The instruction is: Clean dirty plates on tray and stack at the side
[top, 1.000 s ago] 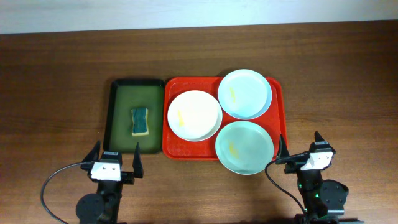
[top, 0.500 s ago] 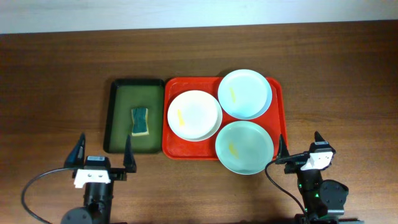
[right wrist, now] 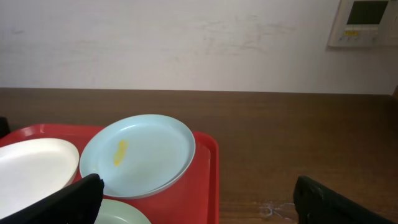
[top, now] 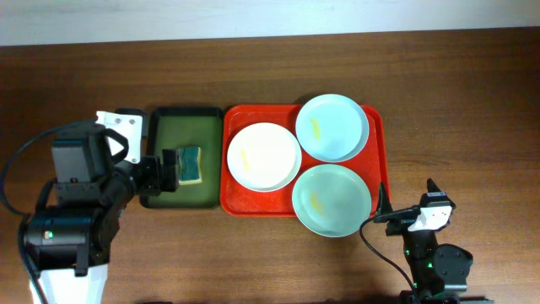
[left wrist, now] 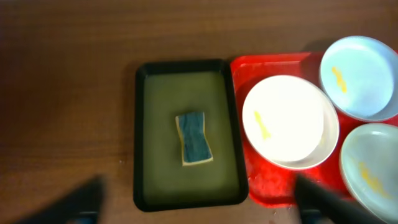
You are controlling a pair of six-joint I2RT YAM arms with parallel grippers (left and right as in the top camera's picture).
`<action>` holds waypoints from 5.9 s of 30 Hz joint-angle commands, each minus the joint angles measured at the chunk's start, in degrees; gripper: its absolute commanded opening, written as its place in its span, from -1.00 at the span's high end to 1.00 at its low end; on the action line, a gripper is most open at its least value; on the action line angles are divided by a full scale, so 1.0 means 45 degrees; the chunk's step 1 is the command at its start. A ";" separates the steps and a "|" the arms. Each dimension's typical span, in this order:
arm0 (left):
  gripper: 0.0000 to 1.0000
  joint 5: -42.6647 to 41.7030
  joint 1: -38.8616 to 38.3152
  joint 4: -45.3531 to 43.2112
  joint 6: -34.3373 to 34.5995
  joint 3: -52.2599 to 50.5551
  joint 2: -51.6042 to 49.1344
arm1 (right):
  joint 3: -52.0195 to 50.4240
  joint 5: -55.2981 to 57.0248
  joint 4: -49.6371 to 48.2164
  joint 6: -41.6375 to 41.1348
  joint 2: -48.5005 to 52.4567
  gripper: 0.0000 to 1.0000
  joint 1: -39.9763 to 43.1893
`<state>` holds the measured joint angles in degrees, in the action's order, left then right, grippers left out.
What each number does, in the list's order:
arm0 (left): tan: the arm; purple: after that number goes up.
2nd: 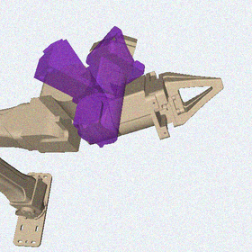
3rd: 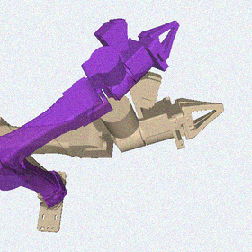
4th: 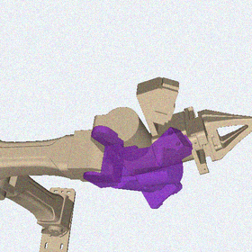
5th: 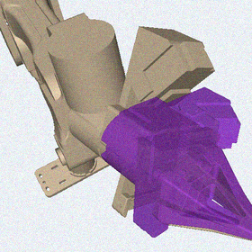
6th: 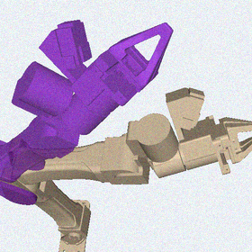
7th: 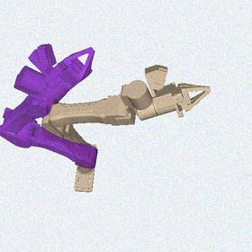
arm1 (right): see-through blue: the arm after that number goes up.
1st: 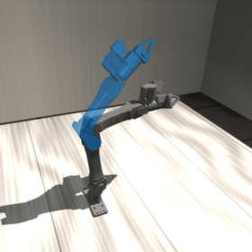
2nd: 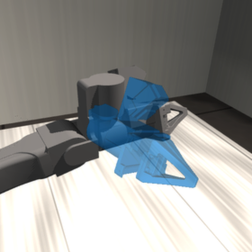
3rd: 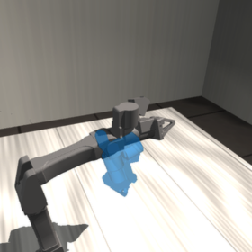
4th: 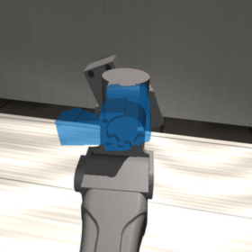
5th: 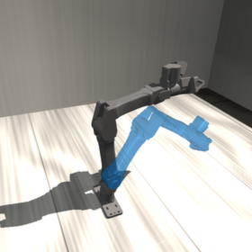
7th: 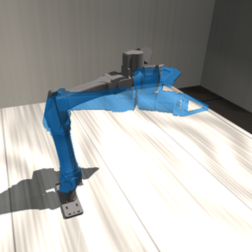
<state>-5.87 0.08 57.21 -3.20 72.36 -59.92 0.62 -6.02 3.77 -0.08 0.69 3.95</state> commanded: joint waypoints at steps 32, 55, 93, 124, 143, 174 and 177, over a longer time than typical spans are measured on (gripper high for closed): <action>1.00 0.0631 0.0889 0.1219 0.2783 0.0204 -0.1112 | -0.0068 0.0063 0.0073 -0.0083 -0.0083 -0.97 0.0049; 0.31 -0.1239 0.0879 0.1015 0.1710 0.0194 -0.1112 | -0.0068 0.0063 0.0073 -0.0083 -0.0083 -0.97 0.0049; 0.84 -0.1506 0.0879 0.0865 0.1695 0.0194 -0.1112 | -0.0068 0.0063 0.0073 -0.0083 0.0180 -0.97 -0.0073; 0.20 -0.0398 -0.0792 0.0189 0.2331 0.0170 -0.5926 | 0.3784 -0.3881 0.2667 -0.3002 0.1821 -0.97 -0.0063; 0.31 0.0554 -0.0816 -0.2283 0.2987 0.0170 -1.0044 | 1.7388 -0.2492 0.7912 -0.2093 2.4324 0.17 -0.5479; 0.32 0.0602 -0.0816 -0.2239 0.2987 0.0170 -1.0044 | 1.6762 0.0588 0.7261 -0.4192 2.5169 0.45 -0.6863; 0.32 0.0607 -0.0816 -0.2239 0.2987 0.0170 -1.0044 | 1.6762 0.0884 0.6858 -0.4197 2.5169 0.44 -0.6868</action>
<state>-3.77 -3.44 47.09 9.93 72.75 -104.66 76.31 -3.64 34.98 -18.31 112.84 -26.57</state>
